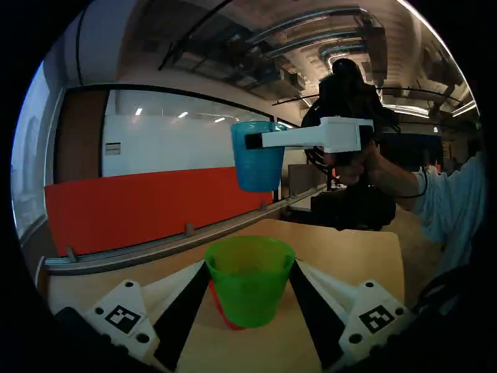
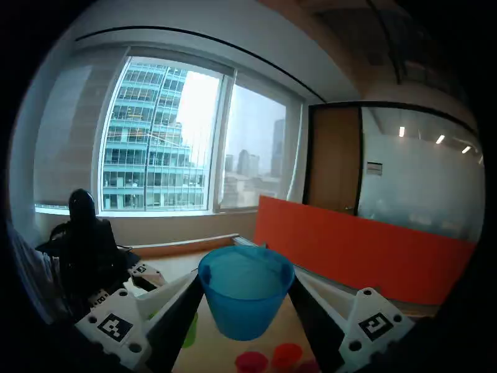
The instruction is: Pour water
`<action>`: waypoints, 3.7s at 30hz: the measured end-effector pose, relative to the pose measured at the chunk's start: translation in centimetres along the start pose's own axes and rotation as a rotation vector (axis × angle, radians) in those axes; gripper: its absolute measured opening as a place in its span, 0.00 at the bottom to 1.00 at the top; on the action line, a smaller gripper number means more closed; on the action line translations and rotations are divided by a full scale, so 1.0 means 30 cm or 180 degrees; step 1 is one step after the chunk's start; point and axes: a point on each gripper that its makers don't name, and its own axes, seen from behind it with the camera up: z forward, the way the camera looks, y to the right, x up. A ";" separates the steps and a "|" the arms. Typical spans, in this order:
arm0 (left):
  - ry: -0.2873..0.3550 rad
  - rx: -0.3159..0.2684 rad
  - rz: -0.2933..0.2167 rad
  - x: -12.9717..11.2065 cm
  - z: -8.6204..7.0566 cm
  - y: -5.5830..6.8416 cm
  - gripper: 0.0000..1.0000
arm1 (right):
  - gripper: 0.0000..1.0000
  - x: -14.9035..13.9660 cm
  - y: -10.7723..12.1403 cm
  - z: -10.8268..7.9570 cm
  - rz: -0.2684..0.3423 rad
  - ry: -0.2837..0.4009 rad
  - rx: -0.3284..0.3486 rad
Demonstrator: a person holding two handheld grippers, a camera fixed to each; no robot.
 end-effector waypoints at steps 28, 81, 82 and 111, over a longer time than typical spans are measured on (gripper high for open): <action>-0.0268 0.0303 0.0031 -0.107 -0.094 -0.123 0.86 | 0.91 -0.166 0.103 -0.181 0.0101 0.0006 -0.0126; -0.1291 0.0208 -0.0004 -0.481 -0.020 -0.157 0.86 | 0.92 -0.740 0.029 -0.254 0.0075 -0.1031 0.0358; -0.1307 0.0205 -0.0001 -0.488 -0.019 -0.158 0.86 | 0.92 -0.749 0.029 -0.254 0.0061 -0.1049 0.0363; -0.1860 0.0121 0.0084 -0.717 0.024 -0.175 0.87 | 0.92 -0.916 -0.002 -0.245 -0.0101 -0.1393 0.0511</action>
